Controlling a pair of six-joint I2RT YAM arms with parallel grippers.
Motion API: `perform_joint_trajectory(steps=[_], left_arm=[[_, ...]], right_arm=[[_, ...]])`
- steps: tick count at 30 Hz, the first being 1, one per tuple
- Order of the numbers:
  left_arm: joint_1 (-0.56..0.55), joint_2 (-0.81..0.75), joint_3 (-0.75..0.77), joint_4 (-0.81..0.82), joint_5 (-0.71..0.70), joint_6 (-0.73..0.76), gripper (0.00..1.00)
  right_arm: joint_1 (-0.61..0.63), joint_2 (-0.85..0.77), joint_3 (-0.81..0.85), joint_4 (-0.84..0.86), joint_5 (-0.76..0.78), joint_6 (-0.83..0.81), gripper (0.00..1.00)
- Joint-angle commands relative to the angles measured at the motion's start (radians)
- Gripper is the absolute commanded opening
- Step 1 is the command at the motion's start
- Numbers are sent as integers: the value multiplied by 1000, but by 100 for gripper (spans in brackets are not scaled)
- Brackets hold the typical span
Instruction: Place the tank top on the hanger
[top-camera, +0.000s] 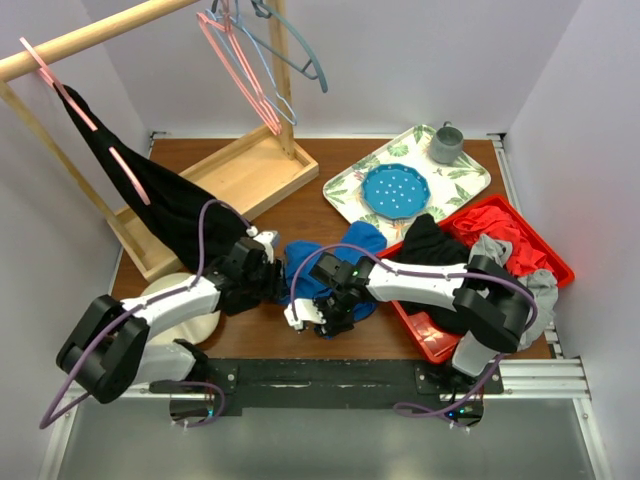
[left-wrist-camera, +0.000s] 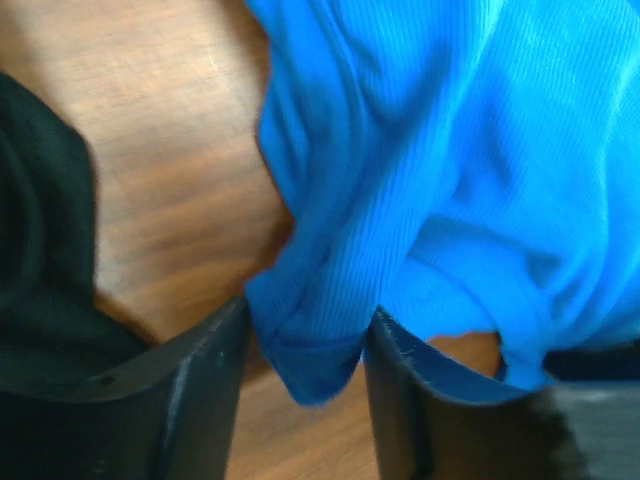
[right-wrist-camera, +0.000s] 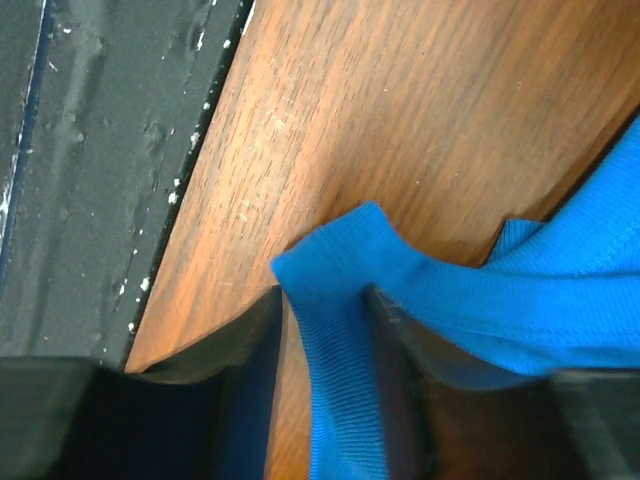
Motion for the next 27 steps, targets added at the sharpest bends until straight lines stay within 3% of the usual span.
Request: perform_joint_trajectory(steps=[1,3,4,8,13,18,23,27], left_arm=[[-7,29,-18,75,-59,10,47],[-8,24,-17,64,-59,10,31],[-7,-14,-12,46,-58,10,15],[-8,-140,20,-73,-50,7,3],[-7,-360,112,-250,-35,-4,0],[-7,-532,322,-402,-47,73,0],[-7,-565,633,-479,28,151,0],[-5,-516,820,-518,98,180,0]], right_arm=[[7,-3,15,2,21,10,25],[7,-6,37,-24,30,10,14],[5,-15,60,-49,52,7,2],[-4,-61,143,-142,63,-7,0],[-73,-148,356,-334,30,-17,0],[-207,-205,674,-507,-35,-25,0],[-329,-224,968,-602,-157,7,0],[-404,-251,1076,-606,-210,59,0]])
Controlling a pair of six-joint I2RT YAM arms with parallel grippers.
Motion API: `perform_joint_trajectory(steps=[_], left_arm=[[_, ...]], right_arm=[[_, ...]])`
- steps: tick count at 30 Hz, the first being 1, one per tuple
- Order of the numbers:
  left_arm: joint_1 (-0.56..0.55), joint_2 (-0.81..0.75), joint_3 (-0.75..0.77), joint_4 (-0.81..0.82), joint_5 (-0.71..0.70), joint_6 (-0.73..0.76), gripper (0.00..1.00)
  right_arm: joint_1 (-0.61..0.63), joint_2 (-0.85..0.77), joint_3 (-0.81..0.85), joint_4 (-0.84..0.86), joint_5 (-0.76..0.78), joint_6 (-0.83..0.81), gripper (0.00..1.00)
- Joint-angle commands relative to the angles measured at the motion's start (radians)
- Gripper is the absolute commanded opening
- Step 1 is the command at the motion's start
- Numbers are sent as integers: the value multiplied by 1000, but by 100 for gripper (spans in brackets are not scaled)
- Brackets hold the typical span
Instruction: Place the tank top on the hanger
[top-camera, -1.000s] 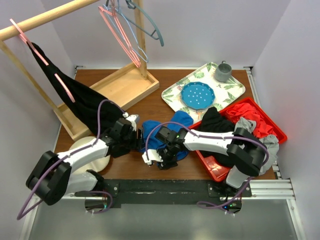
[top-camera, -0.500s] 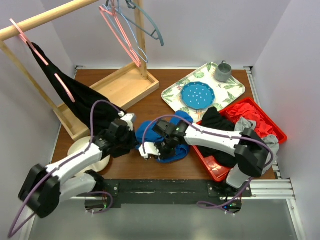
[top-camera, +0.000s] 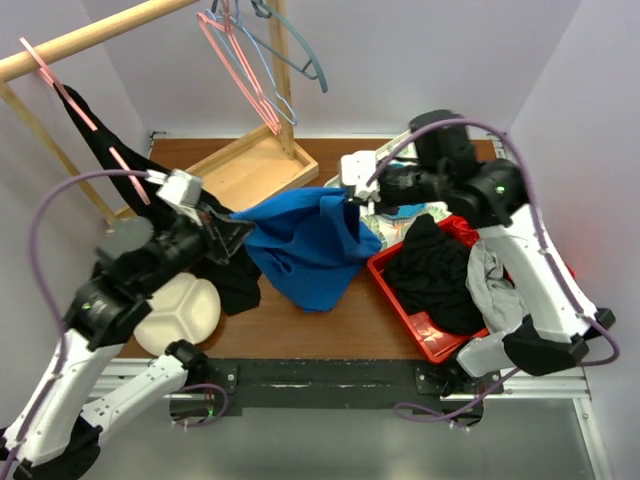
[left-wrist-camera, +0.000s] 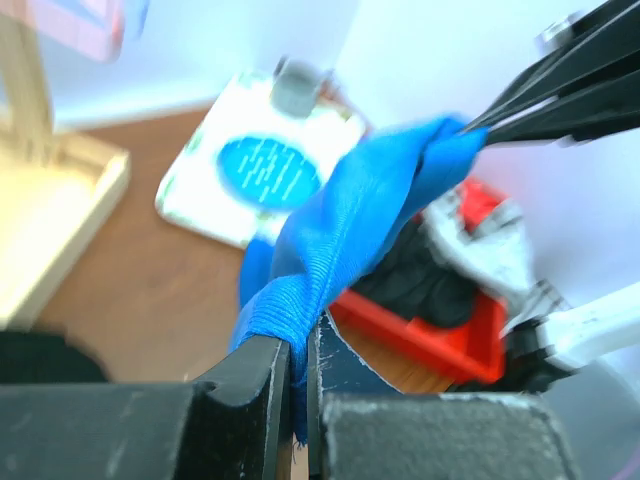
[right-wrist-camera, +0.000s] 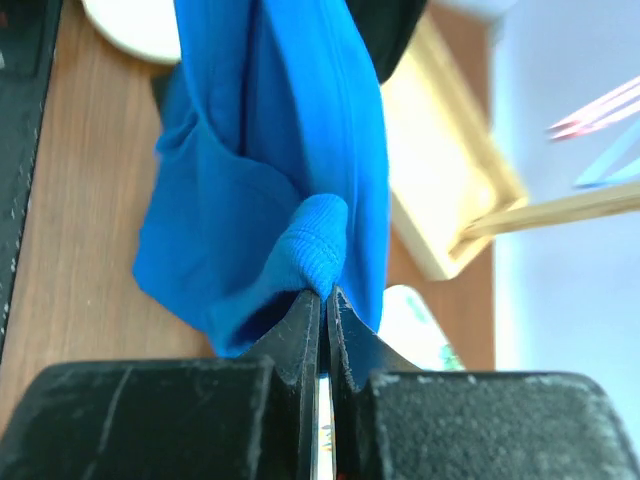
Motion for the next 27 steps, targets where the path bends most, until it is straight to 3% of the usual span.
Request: perform_joint_trajectory(steps=[1,8,13,16,20,22,27], left_arm=[[-3,35,186,-54,113,66,0],[-3,23,301,18,199,62,0],[-3,40,255,32,223,72,0],[-3,20,131,64,191,71,0],[-3,3,-123,105,154,37,0],[-3,0,-213,134,108,16,1],[-3,64,-486,228,92,-53,20]], right_arm=[[-66,-37,112,-81,-144,80,0],[-148,-89,105,-13,-259,190,0],[-189,-88,30,40,-255,229,0],[-210,-120,-143,118,-205,232,0],[-237,-187,-532,302,-123,224,0],[-240,-195,-651,373,-94,229,1],[-241,-133,-889,536,-65,268,10]])
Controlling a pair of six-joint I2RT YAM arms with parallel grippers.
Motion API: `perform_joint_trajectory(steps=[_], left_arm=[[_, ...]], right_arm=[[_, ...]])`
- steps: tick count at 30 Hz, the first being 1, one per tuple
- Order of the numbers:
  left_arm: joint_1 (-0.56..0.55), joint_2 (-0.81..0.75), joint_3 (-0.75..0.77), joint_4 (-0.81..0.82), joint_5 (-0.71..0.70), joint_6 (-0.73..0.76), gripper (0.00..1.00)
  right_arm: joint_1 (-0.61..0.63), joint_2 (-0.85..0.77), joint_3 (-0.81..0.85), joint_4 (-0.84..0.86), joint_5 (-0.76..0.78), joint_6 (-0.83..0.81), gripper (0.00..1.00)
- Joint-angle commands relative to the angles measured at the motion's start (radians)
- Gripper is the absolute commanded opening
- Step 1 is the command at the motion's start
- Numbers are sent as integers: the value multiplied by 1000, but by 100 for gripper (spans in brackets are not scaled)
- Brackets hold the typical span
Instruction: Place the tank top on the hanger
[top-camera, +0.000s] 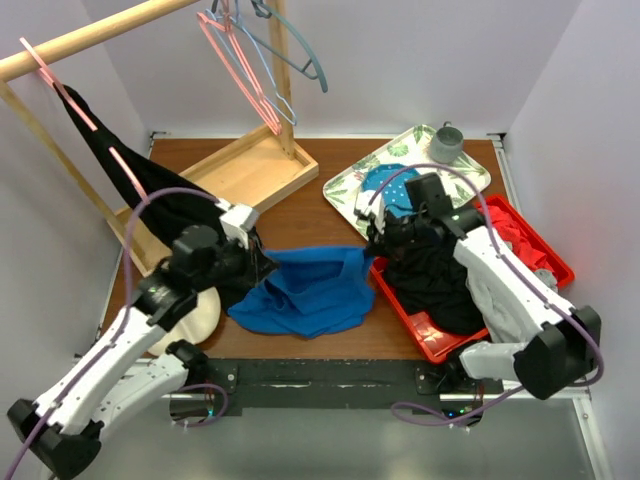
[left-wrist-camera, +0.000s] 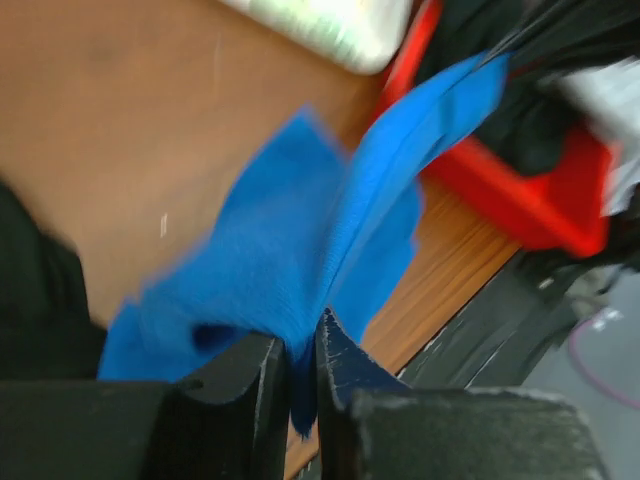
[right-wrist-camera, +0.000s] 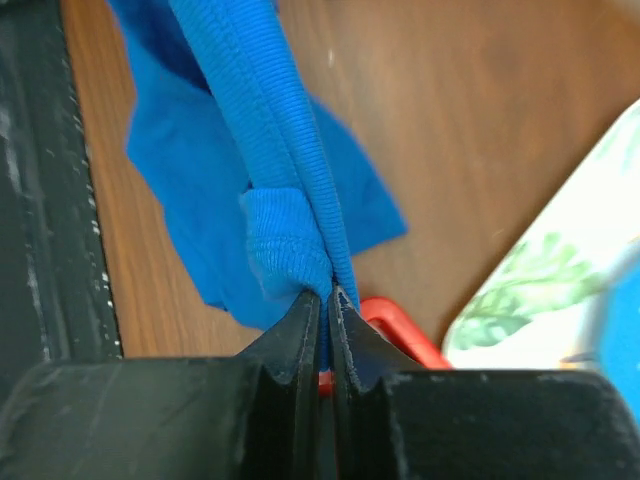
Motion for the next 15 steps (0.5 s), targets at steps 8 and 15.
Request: perform_joint_trajectory(steps=[8,15], left_arm=[[-4,117,-172,171,-50,-71,55],[-4,44,58,6,-164,33,81]], right_arm=[[-6,134,-75,270,261,138,44],[-92,25,-66,265,155,172,78]])
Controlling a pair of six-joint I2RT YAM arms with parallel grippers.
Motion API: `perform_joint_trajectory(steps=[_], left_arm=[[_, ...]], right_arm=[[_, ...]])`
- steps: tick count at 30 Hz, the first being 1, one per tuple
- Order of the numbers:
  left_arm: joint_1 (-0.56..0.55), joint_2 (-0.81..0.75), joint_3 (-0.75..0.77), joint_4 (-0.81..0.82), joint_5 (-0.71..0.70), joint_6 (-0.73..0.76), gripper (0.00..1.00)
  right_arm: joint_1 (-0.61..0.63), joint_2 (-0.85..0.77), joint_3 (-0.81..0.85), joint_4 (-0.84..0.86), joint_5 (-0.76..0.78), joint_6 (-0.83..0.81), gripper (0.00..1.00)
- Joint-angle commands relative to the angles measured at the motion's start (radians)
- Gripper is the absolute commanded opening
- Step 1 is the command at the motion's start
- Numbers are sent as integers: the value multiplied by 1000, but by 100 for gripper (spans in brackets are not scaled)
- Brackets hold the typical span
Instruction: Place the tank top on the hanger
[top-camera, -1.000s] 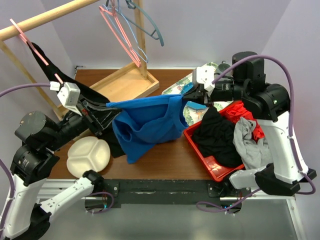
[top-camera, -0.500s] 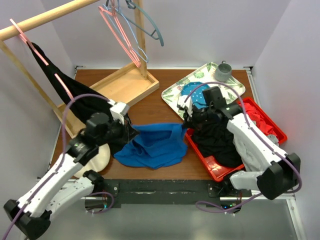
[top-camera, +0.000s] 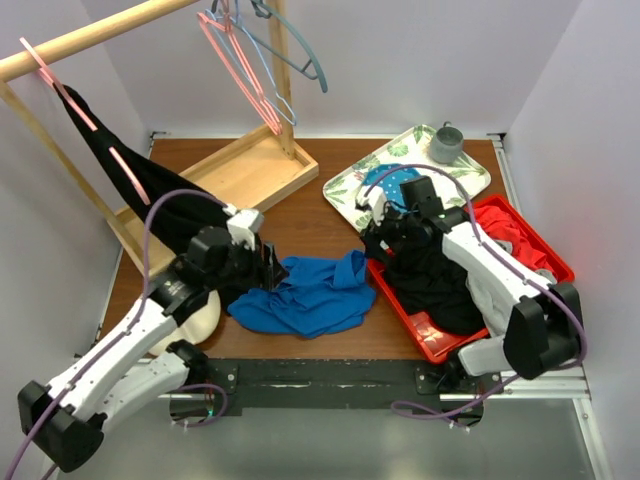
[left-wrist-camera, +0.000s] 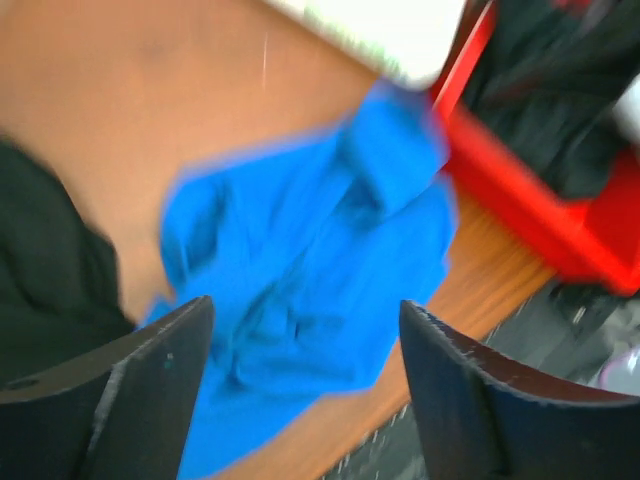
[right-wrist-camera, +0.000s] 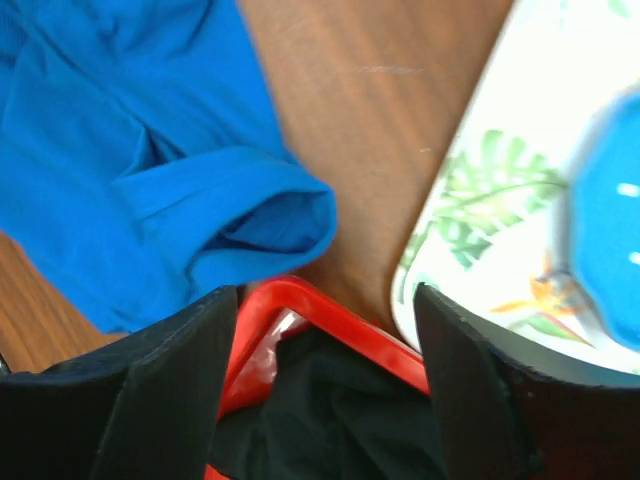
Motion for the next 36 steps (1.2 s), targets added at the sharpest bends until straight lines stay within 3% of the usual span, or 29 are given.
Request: perform_joint_trajectory(steps=[1,6,12,14,18,23,29,36], left_arm=[[-3,-33,212,-19,-102,76,82],[-3,85,370,59,-167,53,90],[-1,345,701,81,-331,-43,98],[3,437,844,63,-412,-86,88],[55,540,1013,2,-524,-157,83],[293,606,1082,24,-276,-286,66],[328,692,1146,35,-175,-300,44],[330,735,1163,56,-150,-284,41]], right_arm=[[-66,-100,28,45,-137,32,79],[-91,-152,-38,73,-237,32,81],[-111,-178,-82,99,-271,30,82],[-118,-186,-93,105,-283,32,82],[-131,-208,-112,117,-299,29,82],[-135,-214,-113,114,-308,24,82],[-137,-218,-116,107,-314,9,82],[-137,-218,-118,99,-315,-2,82]])
